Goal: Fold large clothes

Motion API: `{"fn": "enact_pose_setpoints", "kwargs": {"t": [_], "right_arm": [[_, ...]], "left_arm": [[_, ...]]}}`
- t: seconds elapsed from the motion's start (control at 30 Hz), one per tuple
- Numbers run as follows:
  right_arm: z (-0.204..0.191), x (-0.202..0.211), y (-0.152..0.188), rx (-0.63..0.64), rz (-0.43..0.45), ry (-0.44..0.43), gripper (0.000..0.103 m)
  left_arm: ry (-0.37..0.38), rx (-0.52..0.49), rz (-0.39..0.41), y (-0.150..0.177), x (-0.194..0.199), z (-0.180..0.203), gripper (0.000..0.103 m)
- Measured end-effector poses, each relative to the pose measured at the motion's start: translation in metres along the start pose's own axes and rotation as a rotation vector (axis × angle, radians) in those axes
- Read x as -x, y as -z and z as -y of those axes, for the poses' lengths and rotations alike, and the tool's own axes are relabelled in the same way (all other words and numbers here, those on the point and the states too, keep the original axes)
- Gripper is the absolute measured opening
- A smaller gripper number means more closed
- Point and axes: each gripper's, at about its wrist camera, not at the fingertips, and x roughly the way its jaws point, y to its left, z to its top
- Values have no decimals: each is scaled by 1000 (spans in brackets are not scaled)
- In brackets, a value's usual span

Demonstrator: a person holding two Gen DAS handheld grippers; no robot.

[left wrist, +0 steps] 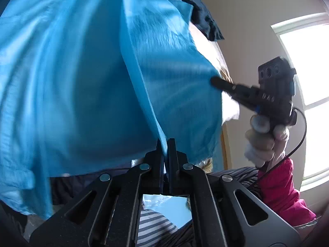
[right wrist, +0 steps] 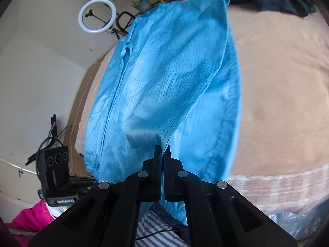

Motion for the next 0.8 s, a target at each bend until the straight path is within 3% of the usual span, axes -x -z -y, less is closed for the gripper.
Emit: {"fn": "enact_pose_setpoints", "kwargs": {"t": [0.13,0.27,0.4,0.53,0.67,0.8], "right_arm": [[16,21,-5,-8,24,42,0],[39,9,3,-60,-15,10,0],[38,-12,10,-10,-86,14,1],[41,-3,-1,-1,-59,-27,2],[54,14,-29,-50,41,-87,27],[71,-5,-63,-105,45,-57,27]], "left_arm": [[-1,-34,-31,3,-22,13,1],[-8,-66,-74,8,-42,25,1],[-41,-84,-92,17,-41,23,0],[-45,-94,-91,17,-30,20,1],[-82,-139,-96,18,-18,27,1],[-120,-169,-92,25,-6,30,9]]}}
